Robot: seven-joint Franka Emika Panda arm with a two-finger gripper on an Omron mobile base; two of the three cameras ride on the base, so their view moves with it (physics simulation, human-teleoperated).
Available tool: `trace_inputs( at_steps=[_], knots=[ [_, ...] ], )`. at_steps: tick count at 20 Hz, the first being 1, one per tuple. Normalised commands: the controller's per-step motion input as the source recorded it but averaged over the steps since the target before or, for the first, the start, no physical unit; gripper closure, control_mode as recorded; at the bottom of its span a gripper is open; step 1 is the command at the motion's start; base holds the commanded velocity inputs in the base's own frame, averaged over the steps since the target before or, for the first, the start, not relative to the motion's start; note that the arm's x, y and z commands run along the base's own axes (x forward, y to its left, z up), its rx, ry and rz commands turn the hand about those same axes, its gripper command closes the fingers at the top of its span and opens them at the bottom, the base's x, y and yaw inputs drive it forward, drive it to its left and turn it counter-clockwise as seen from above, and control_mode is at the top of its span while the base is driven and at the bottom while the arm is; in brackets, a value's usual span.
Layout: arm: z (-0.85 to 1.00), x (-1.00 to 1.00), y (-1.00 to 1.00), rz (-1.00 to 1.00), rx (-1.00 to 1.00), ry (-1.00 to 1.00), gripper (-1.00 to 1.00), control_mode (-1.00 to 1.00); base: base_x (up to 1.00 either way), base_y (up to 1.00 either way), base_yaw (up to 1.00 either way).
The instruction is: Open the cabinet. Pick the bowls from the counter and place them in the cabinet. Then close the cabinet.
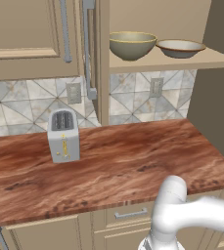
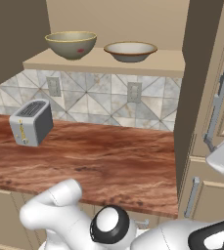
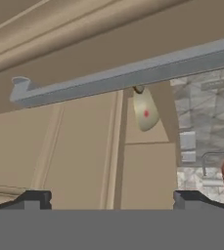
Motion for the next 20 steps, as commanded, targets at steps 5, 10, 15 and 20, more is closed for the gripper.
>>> trace_inputs(
  at_steps=[5,10,15,20],
  knots=[
    [0.00,-0.04,0.10,0.16,0.03,-0.05,-1.00,-1.00,0.00,0.00,0.00],
    [0.00,-0.19,0.30,0.17,0.01,-0.04,-1.00,-1.00,0.00,0.00,0.00],
    [0.06,-0.45,0.14,0.18,0.01,-0.12,-1.00,-1.00,0.00,0.00,0.00],
    [0.18,-0.21,0.13,0.15,0.00,-0.12,-1.00,-1.00,0.00,0.00,0.00]
  ],
)
